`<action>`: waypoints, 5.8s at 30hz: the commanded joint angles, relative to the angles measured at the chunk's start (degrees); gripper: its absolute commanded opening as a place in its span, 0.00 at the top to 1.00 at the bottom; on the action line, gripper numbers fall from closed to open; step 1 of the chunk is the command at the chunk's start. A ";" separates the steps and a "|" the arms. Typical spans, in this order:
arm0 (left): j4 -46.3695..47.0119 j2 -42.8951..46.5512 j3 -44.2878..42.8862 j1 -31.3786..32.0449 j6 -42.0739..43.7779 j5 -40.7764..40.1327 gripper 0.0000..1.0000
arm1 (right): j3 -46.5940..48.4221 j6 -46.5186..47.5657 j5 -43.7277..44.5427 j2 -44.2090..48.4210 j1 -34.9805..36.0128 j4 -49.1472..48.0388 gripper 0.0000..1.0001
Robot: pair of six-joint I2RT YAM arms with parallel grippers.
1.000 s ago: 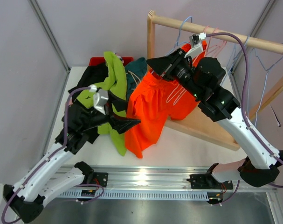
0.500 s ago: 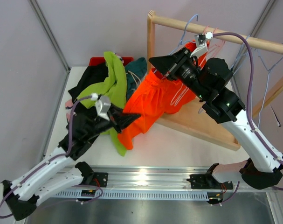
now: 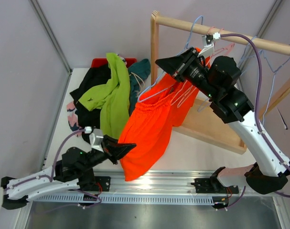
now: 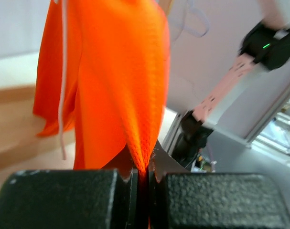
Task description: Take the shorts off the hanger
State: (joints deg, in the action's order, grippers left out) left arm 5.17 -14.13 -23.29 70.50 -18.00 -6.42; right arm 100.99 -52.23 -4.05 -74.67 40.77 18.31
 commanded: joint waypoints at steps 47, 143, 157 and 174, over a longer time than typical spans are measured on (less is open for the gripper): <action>-33.47 -50.36 -77.45 -44.82 19.76 -11.97 1.00 | -3.60 -18.61 -4.65 3.39 0.89 -20.86 1.00; -37.42 -22.19 -29.91 -59.25 4.64 4.74 0.01 | -31.19 22.78 22.71 42.75 2.12 18.97 0.01; -37.86 -1.16 -20.04 -58.63 3.94 3.70 0.01 | -45.35 21.99 28.92 64.55 1.41 30.29 0.01; -37.42 -4.06 -19.51 -58.63 4.29 3.69 0.01 | -49.13 26.12 21.73 66.85 -5.17 25.29 0.01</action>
State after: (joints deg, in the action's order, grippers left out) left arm -33.91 -17.30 -42.89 11.57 -13.50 -3.01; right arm 52.14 -28.88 21.71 -7.03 37.30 47.20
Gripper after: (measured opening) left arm 0.994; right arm 0.993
